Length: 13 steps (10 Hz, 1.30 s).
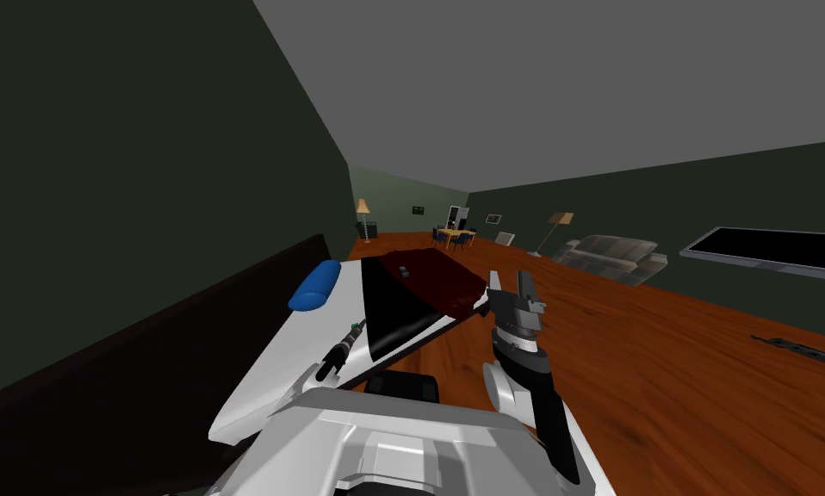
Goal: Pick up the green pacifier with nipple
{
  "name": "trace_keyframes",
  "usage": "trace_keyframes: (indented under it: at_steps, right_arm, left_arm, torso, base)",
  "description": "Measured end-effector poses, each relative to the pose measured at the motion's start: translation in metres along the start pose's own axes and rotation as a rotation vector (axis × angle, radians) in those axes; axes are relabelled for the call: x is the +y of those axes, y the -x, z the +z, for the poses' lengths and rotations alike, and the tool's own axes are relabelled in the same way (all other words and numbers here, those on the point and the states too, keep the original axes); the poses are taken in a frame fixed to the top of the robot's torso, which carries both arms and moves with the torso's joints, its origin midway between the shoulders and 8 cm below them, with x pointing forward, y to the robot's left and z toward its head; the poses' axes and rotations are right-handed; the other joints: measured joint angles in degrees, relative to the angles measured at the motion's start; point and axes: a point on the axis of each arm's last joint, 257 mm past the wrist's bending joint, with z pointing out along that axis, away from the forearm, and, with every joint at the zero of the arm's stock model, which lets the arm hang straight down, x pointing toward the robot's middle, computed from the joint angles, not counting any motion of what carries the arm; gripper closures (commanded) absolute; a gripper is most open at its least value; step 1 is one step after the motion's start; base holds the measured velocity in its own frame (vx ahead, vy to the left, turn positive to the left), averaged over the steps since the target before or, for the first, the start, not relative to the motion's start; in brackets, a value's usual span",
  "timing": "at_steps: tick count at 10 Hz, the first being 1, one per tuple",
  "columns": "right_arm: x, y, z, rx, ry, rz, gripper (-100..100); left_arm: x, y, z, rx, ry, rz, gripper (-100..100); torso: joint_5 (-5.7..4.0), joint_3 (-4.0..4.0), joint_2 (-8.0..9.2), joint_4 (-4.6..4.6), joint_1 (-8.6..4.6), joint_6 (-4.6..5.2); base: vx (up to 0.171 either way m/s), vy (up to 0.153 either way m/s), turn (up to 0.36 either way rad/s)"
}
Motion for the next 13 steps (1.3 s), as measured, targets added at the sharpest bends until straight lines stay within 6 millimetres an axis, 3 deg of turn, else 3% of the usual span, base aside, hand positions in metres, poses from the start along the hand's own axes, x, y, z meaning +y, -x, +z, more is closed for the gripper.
trace_keyframes:
  at_steps: [8,13]
  right_arm:
    - [0.000,0.000,0.000,0.000,0.000,0.000,0]
    - [0.000,0.000,0.000,0.000,0.000,0.000,0]
  left_arm:
    - [0.077,-0.025,-0.008,0.101,0.208,0.083,-100]
    - [0.122,-0.028,-0.017,0.151,0.334,0.138,-100]
  torso:
    - [-0.01,0.04,0.07,0.01,-0.03,-0.01]
    - [0.00,-0.01,-0.01,0.00,-0.02,-0.01]
  base:
    - [0.060,0.014,-0.035]
    - [0.067,0.014,-0.045]
